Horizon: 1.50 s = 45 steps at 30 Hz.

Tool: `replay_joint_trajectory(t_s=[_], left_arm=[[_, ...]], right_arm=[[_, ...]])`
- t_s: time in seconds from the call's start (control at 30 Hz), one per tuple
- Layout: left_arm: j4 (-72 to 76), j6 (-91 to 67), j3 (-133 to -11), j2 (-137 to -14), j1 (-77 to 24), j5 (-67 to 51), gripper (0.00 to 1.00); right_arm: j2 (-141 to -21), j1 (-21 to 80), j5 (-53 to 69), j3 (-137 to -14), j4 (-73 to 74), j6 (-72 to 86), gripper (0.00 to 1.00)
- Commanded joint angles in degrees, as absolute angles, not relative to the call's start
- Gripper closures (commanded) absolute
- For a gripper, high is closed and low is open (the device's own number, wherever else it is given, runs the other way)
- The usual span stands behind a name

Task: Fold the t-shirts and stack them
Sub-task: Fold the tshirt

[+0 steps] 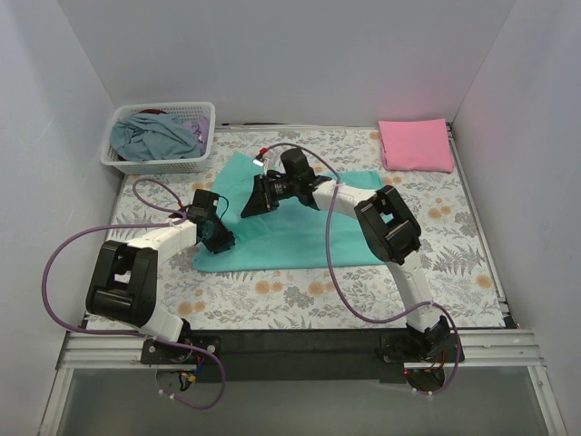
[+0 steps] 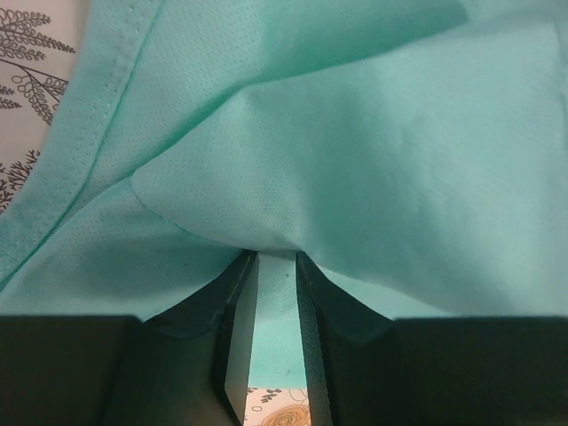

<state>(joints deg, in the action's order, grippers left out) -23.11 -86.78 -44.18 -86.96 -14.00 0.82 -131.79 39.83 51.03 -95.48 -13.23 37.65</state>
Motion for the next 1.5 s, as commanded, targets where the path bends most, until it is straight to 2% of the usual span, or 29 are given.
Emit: replay_joint_trajectory(t_s=[0.0,0.13,0.23,0.3,0.67,0.83,1.2,1.47], left_arm=[[-25.14,-86.04,-42.19,-87.89,-13.89,5.27,0.77],[-25.22,-86.22,-42.28,-87.98,-13.8,5.36,0.77],[-25.22,-86.13,-42.63,-87.54,-13.8,5.54,0.77],[-25.49,-85.78,-43.85,-86.84,-13.8,5.36,0.76],[-27.34,-86.31,-50.97,-80.77,-13.8,-1.74,0.73],[-24.53,-86.13,-52.47,-85.06,-13.8,-4.92,0.75],[-18.02,-88.15,-54.93,-96.59,-13.8,-2.2,0.8],[-15.39,-92.2,-53.35,-89.92,-13.45,0.53,0.76]], right_arm=[[-123.32,39.82,49.66,-92.2,-16.26,32.7,0.68],[-119.63,38.85,43.08,-87.2,-16.35,30.77,0.68],[-114.89,37.8,35.36,-81.58,-16.35,29.53,0.61],[-112.52,35.52,34.45,-77.89,-16.35,29.36,0.6],[-98.62,23.3,41.3,-54.34,-16.52,27.33,0.6],[-92.82,15.58,44.03,-42.31,-16.96,25.41,0.6],[-90.53,3.27,47.46,-33.23,-18.54,24.43,0.6],[-92.99,-2.46,47.99,-28.83,-23.2,27.69,0.6]])
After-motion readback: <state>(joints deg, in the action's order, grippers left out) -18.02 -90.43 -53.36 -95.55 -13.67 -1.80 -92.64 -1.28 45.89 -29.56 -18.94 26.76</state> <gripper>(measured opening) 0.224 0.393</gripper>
